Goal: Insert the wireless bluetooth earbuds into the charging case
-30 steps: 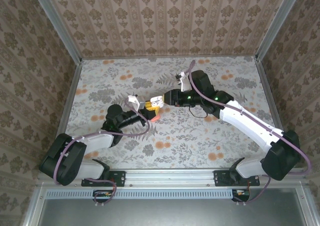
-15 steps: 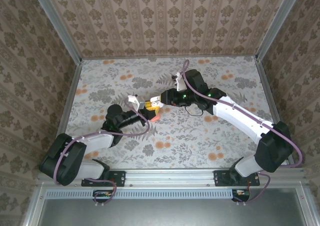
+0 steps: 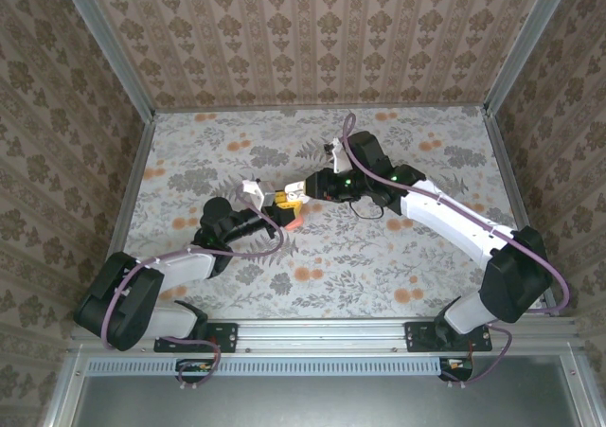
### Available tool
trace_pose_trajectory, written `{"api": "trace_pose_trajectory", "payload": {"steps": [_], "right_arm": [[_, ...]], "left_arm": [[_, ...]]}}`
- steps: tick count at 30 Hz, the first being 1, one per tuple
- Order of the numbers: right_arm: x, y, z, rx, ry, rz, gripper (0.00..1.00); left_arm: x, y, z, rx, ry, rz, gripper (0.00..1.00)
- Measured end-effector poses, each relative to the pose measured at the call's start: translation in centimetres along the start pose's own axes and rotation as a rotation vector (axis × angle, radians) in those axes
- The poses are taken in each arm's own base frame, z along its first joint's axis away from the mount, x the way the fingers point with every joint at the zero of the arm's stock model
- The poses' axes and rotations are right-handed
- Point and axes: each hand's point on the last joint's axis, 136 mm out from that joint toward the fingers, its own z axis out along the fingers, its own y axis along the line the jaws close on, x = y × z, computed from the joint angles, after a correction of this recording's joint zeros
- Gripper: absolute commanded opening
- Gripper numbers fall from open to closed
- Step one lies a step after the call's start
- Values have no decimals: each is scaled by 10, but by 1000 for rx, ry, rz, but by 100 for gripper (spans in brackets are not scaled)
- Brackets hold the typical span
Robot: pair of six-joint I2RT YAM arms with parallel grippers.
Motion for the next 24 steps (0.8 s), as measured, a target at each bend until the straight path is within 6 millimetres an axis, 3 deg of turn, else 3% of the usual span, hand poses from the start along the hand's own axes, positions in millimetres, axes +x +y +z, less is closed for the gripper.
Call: {"api": "trace_pose_trajectory", "payload": {"steps": [8,24], "right_arm": [[-3,1,-1,5,-11,-31,21],[-4,6,-11,51,-51,-219,20]], "left_arm": [[0,2,0,-10,-2,0,13],[2,0,0,-7,6,-10,13]]}}
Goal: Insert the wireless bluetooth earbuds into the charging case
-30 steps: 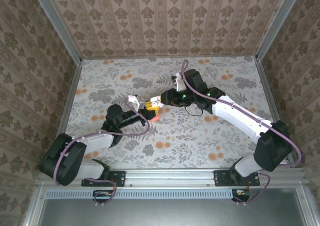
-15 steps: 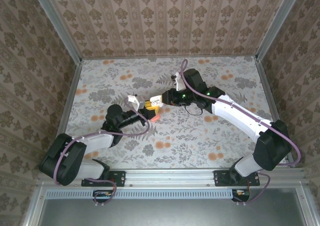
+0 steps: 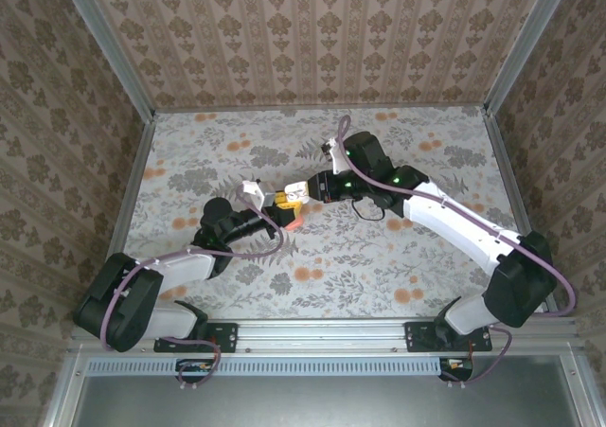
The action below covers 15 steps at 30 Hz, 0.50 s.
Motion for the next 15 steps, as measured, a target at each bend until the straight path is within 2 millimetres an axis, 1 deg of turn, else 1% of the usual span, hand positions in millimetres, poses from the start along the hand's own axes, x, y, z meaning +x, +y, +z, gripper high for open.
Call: {"api": "trace_pose_trajectory", "payload": {"steps": [6,11,15], "right_arm": [[-8,7,-19,15,-66,-129,20],[-11,9,-36,39,-128,-295,21],[-15,10,-43,67,-162,-434,21]], "left_arm": [[0,-1,0,4,0,-23,13],[0,-3,0,17,3,-61,12],[1,-5,0,30,5,-86,12]]}}
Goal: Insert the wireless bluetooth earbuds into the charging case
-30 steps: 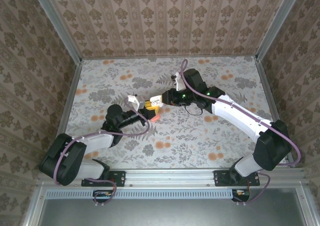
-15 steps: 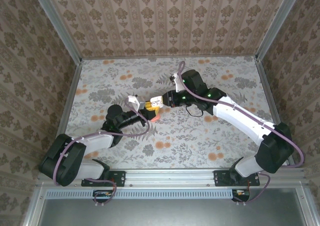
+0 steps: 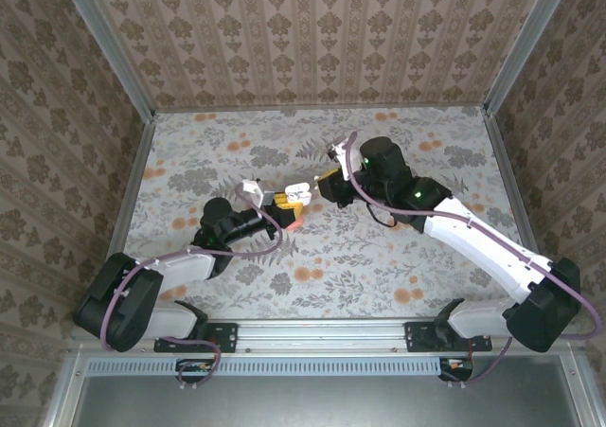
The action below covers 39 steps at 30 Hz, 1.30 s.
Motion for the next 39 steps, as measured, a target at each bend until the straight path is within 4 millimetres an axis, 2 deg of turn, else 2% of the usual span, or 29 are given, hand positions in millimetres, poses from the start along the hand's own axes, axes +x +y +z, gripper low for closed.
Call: {"api": "trace_pose_trajectory", "payload": {"steps": [7,11,24,39], "right_arm": [[1,5,2,13,1,-228,20],[5,4,7,16,16,-299,20],[15,7,20,6,52,-368,20],[8,13,25,-6,48,-414,20]], "left_arm": [[-2,-2,0,13,-5,-26,12],[-2,-4,0,22,-6,-37,12],[-5,-8,-1,39,-13,-46,12],[-14,-12,-3,49,-34,-27,13]]}}
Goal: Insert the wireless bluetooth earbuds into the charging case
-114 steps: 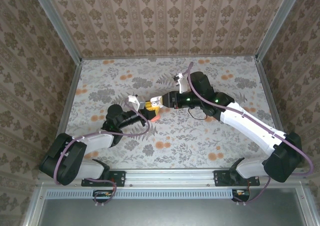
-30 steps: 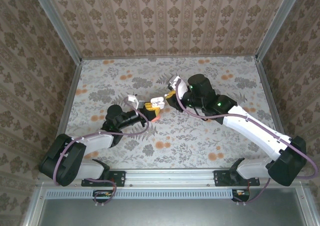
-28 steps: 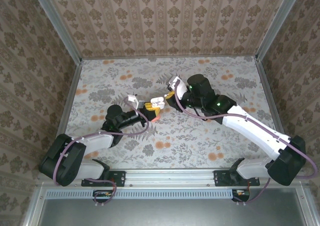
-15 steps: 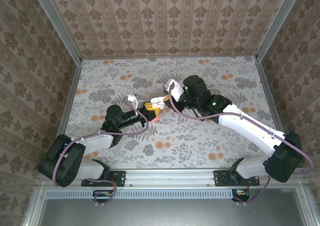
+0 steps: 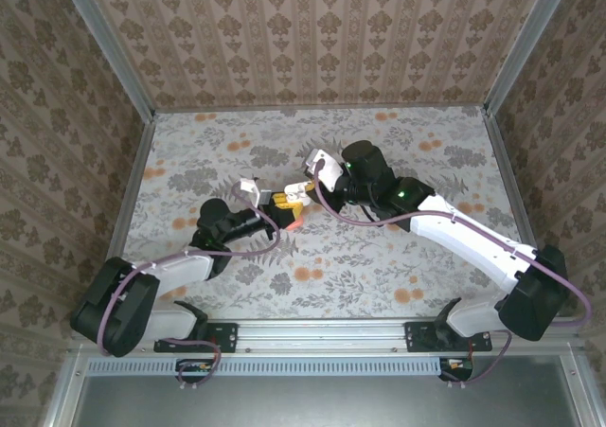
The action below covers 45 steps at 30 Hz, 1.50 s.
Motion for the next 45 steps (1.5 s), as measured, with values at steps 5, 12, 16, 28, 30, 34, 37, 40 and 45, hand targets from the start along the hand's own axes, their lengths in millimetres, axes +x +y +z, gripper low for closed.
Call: {"api": "trace_pose_trajectory", "payload": {"steps": [5,12,16,28,30,34,37,40,45], "right_arm": [[1,1,1,4,7,-9,20],[3,2,0,8,24,-41,20],[3,4,-1,0,34,-64,20],[7,8,8,-23,79,-113,26],[8,9,8,-24,81,-117,28],[8,8,8,-17,83,-117,34],[7,8,8,-16,82,-114,36],[6,8,6,-16,78,-109,37],[-4,12,-7,-24,42,-85,39]], "left_arm": [[-2,-1,0,1,-4,3,13],[-2,-1,0,2,-4,4,13],[-2,-1,0,2,-4,4,13],[1,-1,-1,5,7,-4,13],[2,-2,0,7,10,-6,13],[2,-2,0,8,13,-8,13],[3,-2,0,8,15,-10,13],[3,-2,0,7,15,-10,13],[2,0,-1,0,12,-6,13]]}}
